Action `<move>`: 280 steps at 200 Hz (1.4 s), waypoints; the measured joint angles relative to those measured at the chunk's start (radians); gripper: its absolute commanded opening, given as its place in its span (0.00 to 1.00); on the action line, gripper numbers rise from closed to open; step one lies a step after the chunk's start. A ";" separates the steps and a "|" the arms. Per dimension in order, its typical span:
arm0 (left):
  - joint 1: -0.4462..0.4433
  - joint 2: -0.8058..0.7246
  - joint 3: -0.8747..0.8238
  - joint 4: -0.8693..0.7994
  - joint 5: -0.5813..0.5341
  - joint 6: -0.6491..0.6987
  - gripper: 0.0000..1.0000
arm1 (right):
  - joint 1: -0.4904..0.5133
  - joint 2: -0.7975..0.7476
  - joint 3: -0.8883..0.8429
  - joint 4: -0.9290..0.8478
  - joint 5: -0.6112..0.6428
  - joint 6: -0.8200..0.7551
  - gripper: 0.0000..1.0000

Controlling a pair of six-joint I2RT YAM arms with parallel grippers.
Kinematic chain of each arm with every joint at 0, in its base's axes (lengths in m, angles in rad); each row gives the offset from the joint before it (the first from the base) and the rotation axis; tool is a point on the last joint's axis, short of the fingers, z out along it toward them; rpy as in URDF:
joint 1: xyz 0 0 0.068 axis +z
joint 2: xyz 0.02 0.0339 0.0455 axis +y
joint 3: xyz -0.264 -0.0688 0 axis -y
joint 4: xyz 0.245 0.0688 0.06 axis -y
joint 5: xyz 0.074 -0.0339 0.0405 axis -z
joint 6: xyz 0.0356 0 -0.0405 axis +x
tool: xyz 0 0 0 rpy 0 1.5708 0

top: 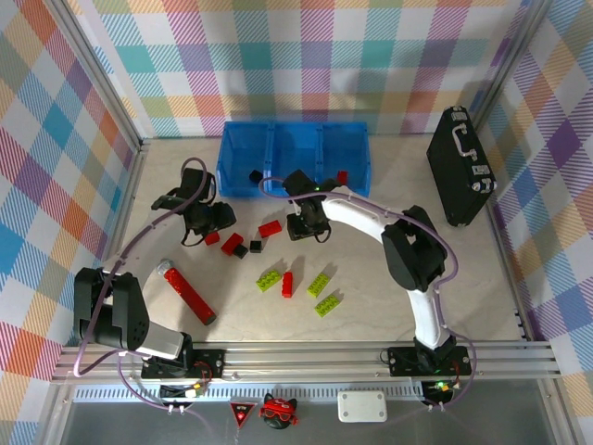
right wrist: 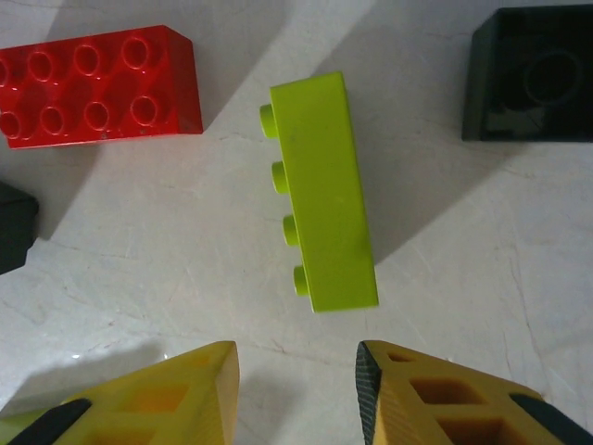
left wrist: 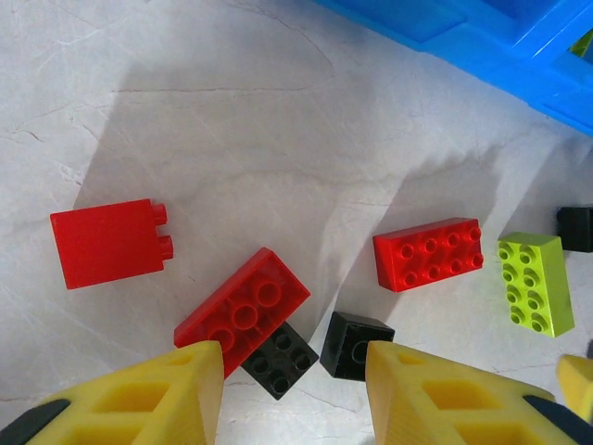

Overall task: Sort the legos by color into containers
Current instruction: Pick up the lego from the center of the table.

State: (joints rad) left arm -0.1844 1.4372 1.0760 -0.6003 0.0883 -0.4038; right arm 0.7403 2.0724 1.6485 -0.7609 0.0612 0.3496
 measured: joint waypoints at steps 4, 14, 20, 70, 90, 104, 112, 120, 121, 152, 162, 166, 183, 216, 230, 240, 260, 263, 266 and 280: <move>0.000 -0.002 0.000 0.000 0.000 0.000 0.44 | 0.000 0.006 0.004 0.000 0.005 -0.002 0.40; 0.000 -0.006 0.000 0.000 -0.002 0.000 0.44 | 0.000 0.019 0.014 0.001 0.013 -0.008 0.40; 0.000 -0.007 0.000 0.000 -0.002 0.000 0.44 | 0.000 0.026 0.019 0.001 0.019 -0.012 0.40; 0.001 -0.007 0.000 0.000 -0.003 0.000 0.44 | 0.000 0.047 0.042 0.000 0.055 -0.030 0.40; 0.004 -0.007 0.000 0.000 -0.003 0.000 0.44 | 0.000 0.048 0.042 0.000 0.062 -0.031 0.40; 0.004 -0.007 0.000 0.000 -0.002 0.000 0.44 | 0.000 0.048 0.042 0.000 0.062 -0.034 0.40; 0.004 -0.007 0.000 0.000 -0.002 0.000 0.44 | 0.000 0.048 0.042 0.000 0.062 -0.037 0.40; 0.005 -0.006 0.000 0.000 -0.002 0.000 0.44 | 0.000 0.048 0.042 0.000 0.062 -0.038 0.40; 0.005 -0.006 0.000 0.000 -0.002 0.000 0.44 | 0.000 0.048 0.042 0.000 0.062 -0.038 0.40; 0.005 -0.005 0.002 -0.003 -0.002 0.000 0.44 | 0.000 0.061 0.050 0.001 0.061 -0.041 0.40; 0.005 -0.002 0.003 -0.003 -0.002 0.000 0.44 | 0.000 0.073 0.056 0.001 0.061 -0.041 0.40; 0.005 -0.001 0.004 -0.005 -0.002 0.000 0.44 | 0.000 0.079 0.059 0.002 0.061 -0.042 0.40; 0.005 0.006 0.008 -0.007 -0.002 0.000 0.44 | 0.000 0.102 0.064 0.002 0.058 -0.042 0.39; 0.005 0.010 0.008 -0.010 -0.002 0.000 0.44 | 0.000 0.126 0.067 -0.002 0.059 -0.045 0.35; 0.005 0.010 0.008 -0.010 -0.002 0.000 0.44 | 0.000 0.126 0.073 -0.003 0.059 -0.045 0.33; 0.005 0.010 0.008 -0.010 -0.002 0.000 0.44 | 0.000 0.126 0.078 -0.003 0.059 -0.045 0.31; 0.005 0.011 0.008 -0.010 -0.002 0.000 0.44 | 0.000 0.126 0.090 -0.005 0.061 -0.047 0.26; 0.005 0.011 0.008 -0.010 -0.002 0.000 0.44 | 0.000 0.126 0.092 -0.005 0.061 -0.046 0.25; 0.005 0.011 0.008 -0.010 -0.002 0.000 0.44 | 0.000 0.126 0.094 -0.007 0.061 -0.050 0.25; 0.005 0.013 0.008 -0.010 -0.002 0.000 0.44 | 0.000 0.123 0.105 -0.015 0.061 -0.050 0.24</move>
State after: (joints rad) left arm -0.1799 1.4502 1.0836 -0.6102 0.0860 -0.4034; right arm 0.7403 2.1956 1.7535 -0.7761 0.1226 0.2996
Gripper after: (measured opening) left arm 0.441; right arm 0.270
